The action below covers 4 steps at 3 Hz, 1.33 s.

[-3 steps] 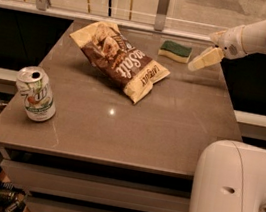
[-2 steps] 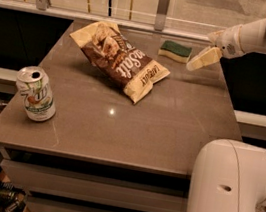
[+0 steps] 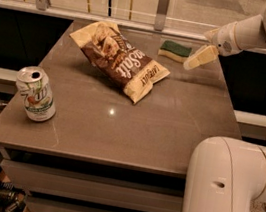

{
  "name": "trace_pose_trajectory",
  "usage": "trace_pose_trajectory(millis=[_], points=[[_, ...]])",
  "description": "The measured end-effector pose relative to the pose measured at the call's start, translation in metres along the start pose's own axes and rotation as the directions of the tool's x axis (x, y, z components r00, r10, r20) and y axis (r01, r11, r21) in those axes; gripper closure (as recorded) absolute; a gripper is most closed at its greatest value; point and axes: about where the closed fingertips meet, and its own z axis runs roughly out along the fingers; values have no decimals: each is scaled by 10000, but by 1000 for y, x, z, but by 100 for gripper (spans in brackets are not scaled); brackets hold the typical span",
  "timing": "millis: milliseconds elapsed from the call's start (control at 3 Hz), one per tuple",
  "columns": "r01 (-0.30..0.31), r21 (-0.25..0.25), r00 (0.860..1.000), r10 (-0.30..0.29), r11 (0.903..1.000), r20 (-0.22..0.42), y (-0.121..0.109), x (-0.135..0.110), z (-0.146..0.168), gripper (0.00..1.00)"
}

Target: Pick sponge

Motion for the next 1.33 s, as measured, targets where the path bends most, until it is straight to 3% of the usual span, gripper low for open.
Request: trace_pose_trajectory(millis=[1333], points=[[-126, 52, 9981, 129, 9999, -602, -2, 5, 19, 0]])
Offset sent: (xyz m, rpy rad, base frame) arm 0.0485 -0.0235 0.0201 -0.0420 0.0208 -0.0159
